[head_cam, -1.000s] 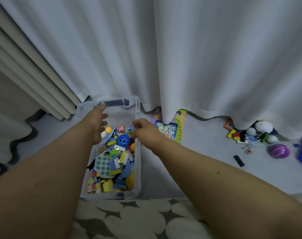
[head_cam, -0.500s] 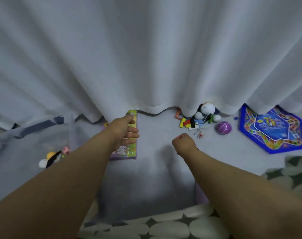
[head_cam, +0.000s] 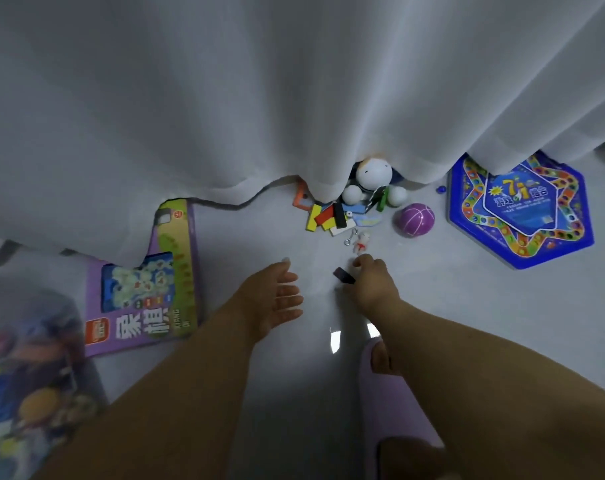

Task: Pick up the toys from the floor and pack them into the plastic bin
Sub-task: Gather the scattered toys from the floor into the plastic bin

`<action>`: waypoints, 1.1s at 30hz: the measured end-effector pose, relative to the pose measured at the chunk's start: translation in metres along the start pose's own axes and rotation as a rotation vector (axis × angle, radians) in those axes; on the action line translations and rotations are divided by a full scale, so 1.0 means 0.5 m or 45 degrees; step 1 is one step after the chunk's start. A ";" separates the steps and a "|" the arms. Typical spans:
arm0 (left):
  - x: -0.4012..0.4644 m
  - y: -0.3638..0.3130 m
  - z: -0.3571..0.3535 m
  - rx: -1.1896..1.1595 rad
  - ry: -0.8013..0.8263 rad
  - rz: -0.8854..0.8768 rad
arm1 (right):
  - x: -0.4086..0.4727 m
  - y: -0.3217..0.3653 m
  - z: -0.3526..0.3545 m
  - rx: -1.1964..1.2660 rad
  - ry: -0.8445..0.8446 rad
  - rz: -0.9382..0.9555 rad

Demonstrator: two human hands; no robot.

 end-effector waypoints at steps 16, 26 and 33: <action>0.092 0.006 -0.070 -0.648 0.072 0.031 | 0.006 0.062 0.033 0.392 -0.554 0.271; 0.103 0.036 -0.035 -0.532 -0.004 0.108 | 0.138 0.089 0.019 0.001 -0.183 0.021; 0.122 0.029 -0.018 -0.477 -0.120 -0.045 | 0.191 0.139 0.012 -0.334 -0.170 0.278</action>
Point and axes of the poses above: each hand's wrist, its own x-axis towards the middle knuckle, its own z-axis out of the back of the hand, y = z × x, the point moved 6 cm from there along x, towards the middle knuckle, and after that the axes turned 4 degrees about -y, right-handed, at the moved point
